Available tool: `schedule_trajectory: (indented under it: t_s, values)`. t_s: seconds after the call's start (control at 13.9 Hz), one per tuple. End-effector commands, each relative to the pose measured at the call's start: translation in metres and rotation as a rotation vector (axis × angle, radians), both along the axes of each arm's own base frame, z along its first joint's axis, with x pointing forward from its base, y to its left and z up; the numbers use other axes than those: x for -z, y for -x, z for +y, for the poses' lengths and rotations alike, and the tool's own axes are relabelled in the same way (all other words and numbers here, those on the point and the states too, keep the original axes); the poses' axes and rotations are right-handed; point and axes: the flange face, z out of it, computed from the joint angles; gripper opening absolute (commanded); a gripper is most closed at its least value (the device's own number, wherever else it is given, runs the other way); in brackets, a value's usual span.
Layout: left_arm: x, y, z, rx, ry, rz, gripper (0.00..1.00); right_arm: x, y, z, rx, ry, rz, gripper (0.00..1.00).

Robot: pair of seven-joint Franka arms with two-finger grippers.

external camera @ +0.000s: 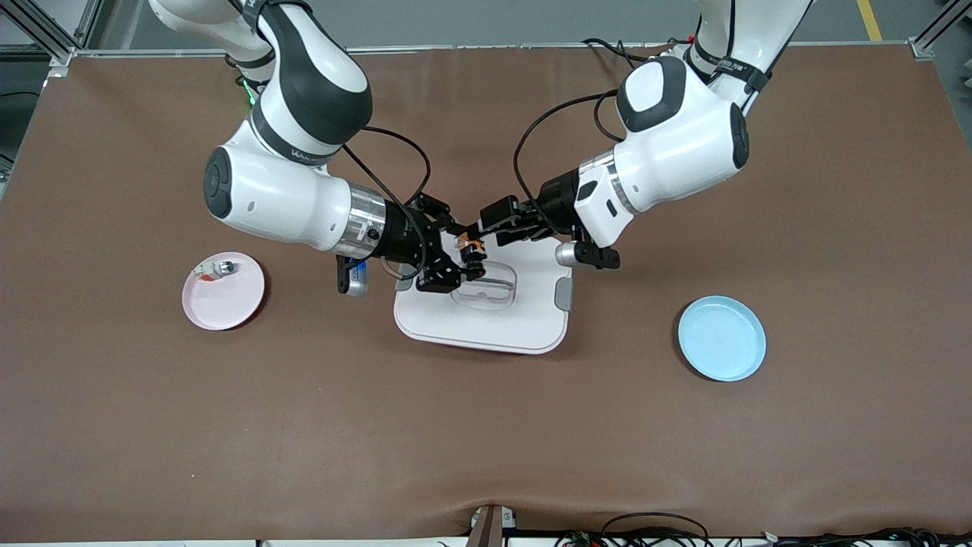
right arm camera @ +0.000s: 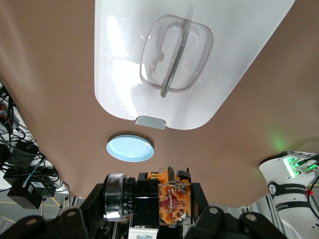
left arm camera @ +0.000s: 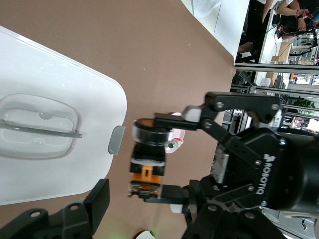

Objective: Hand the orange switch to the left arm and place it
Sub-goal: 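Grasp the switch with the left gripper beside the right gripper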

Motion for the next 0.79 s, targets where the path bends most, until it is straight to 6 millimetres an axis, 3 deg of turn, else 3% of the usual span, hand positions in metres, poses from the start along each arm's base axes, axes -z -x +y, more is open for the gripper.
schedule_trajectory:
  t_s: [0.0,0.72]
  values:
    - [0.0,-0.001,-0.006,0.021,0.007,-0.027,0.72,0.002,-0.01,0.011,0.045,-0.018,0.039,0.0]
    - [0.025,-0.014,0.003,0.134,-0.049,-0.155,0.65,0.004,-0.011,0.016,0.073,-0.051,0.095,0.0]
